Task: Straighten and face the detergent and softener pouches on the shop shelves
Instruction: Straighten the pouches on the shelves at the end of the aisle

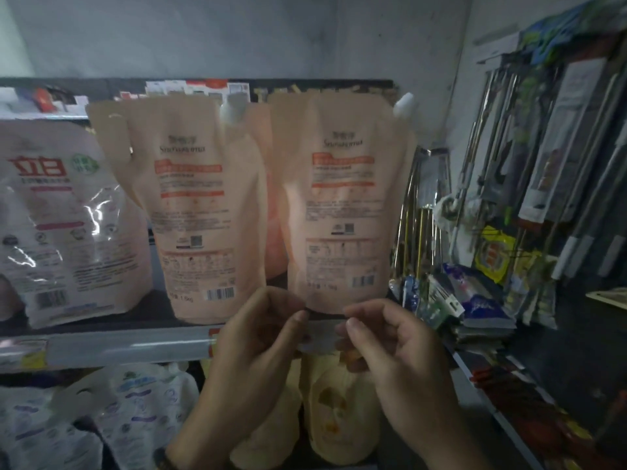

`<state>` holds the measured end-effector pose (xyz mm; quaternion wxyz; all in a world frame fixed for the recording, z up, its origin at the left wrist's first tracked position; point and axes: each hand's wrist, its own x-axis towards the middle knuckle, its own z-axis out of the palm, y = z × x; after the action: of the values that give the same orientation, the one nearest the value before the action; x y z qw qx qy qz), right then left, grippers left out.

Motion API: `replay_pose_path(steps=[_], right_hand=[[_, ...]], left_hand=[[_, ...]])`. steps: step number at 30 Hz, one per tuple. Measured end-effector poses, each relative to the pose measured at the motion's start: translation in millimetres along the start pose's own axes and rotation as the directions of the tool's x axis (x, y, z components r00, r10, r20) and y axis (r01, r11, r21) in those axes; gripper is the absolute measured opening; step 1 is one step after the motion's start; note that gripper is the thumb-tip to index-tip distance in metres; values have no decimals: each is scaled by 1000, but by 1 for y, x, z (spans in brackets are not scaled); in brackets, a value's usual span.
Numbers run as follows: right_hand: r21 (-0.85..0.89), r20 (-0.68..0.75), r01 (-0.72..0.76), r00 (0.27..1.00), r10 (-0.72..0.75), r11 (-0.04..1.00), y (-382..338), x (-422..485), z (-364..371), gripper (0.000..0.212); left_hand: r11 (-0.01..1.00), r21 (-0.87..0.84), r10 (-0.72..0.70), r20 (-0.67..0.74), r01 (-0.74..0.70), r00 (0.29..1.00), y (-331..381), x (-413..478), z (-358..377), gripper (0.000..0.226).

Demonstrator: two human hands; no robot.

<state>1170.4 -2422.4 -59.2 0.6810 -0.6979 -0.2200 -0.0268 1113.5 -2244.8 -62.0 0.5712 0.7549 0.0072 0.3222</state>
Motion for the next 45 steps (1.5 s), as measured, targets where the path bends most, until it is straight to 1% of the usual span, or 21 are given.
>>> replay_pose_path(steps=[1, 3, 4, 6, 10, 13, 15, 16, 19, 20, 21, 22, 23, 24, 26, 27, 29, 31, 36, 40, 45], right_hand=[[16, -6, 8, 1000, -8, 1000, -2, 2, -4, 16], [45, -9, 28, 1000, -27, 999, -5, 11, -13, 9], [41, -12, 43, 999, -43, 998, -7, 15, -18, 7], [22, -19, 85, 996, -84, 996, -9, 25, -31, 10], [2, -24, 141, 990, -141, 990, -16, 47, -51, 20], [-26, 6, 157, 988, -157, 987, -16, 64, -56, 31], [-59, 28, 163, 986, -161, 985, -15, 71, -55, 40], [-74, 38, 161, 987, -158, 984, -15, 73, -55, 44], [-83, 60, 128, 991, -123, 988, -14, 77, -51, 51], [-80, 68, 113, 992, -108, 990, -14, 77, -49, 53], [-82, 73, 103, 993, -97, 991, -13, 76, -48, 58], [-84, 76, 97, 993, -90, 992, -13, 76, -47, 64], [-88, 79, 90, 993, -83, 992, -12, 76, -46, 67], [-90, 82, 86, 993, -79, 992, -12, 76, -45, 65], [-83, 87, 74, 994, -66, 994, -11, 74, -43, 61], [-82, 89, 70, 994, -62, 994, -10, 73, -42, 62], [-90, 101, 68, 993, -59, 994, -12, 71, -39, 64], [-65, 113, 60, 992, -52, 996, -13, 71, -36, 63], [-42, 98, 60, 994, -56, 997, -14, 70, -32, 65], [-51, 58, 93, 994, -90, 994, -16, 69, -30, 77], [-61, 66, 128, 990, -124, 990, -17, 69, -26, 84]], left_hand=[[1000, 8, 10, -23, -10, 1000, 2, 4, 2, 12], [999, 28, 42, -63, -41, 997, 6, 12, 6, 5], [998, 37, 57, -90, -54, 994, 7, 16, 7, 9], [999, 10, 42, -127, -41, 991, 12, 24, 11, 25], [998, -56, 27, -90, -32, 996, 13, 37, 19, 61], [997, -74, 18, -98, -25, 995, 10, 49, 24, 78], [996, -85, 11, -86, -18, 996, 12, 55, 32, 82], [996, -83, 9, -88, -17, 996, 12, 57, 36, 78], [996, -83, -21, -79, 14, 997, 15, 64, 46, 49], [993, -102, -60, -84, 52, 995, 16, 66, 45, 48], [987, -126, -112, -85, 101, 990, 16, 68, 42, 57], [977, -155, -162, -85, 147, 983, 13, 70, 39, 72], [969, -167, -196, -84, 180, 977, 10, 72, 36, 78], [966, -178, -206, -81, 189, 975, 8, 74, 35, 75], [969, -167, -196, -74, 181, 978, 7, 78, 37, 52], [973, -160, -183, -77, 169, 980, 9, 79, 39, 41], [981, -125, -157, -80, 146, 984, 13, 82, 42, 31], [983, -99, -164, -91, 155, 982, 17, 86, 43, 27], [975, -63, -216, -49, 213, 975, 20, 88, 37, 26], [978, -33, -209, -41, 208, 977, 17, 89, 37, 23], [980, -60, -192, -37, 190, 981, 15, 88, 36, 27]])
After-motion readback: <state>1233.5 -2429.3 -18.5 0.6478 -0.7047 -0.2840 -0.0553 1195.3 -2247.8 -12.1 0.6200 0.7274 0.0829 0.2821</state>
